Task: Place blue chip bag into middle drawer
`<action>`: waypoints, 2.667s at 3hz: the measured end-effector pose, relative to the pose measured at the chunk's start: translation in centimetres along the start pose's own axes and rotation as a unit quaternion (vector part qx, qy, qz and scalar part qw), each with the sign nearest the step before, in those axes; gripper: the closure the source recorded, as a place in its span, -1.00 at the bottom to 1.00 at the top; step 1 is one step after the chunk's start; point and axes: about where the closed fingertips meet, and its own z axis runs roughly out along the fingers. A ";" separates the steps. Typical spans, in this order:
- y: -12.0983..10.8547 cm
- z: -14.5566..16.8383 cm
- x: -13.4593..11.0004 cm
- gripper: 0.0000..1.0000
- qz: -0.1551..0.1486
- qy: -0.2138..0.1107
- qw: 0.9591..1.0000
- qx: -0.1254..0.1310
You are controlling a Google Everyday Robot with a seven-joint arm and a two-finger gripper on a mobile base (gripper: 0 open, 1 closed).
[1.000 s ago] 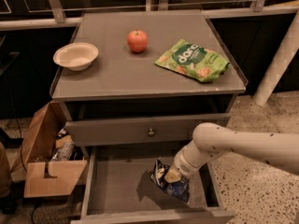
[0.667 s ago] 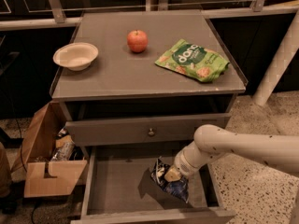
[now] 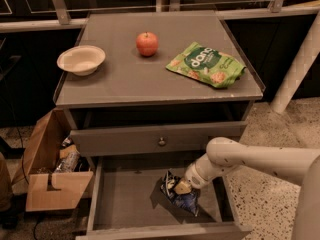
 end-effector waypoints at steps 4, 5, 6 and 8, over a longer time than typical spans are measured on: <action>-1.3 4.4 1.4 0.62 0.031 0.015 0.999 -0.018; -1.3 4.4 1.4 0.00 0.031 0.015 0.999 -0.018; -1.3 4.4 1.4 -0.47 0.031 0.015 0.999 -0.018; -1.3 4.4 1.4 -1.00 0.031 0.015 0.999 -0.018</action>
Offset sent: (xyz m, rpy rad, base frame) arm 0.0098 0.0097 -0.0526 -0.0034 0.0669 -0.0243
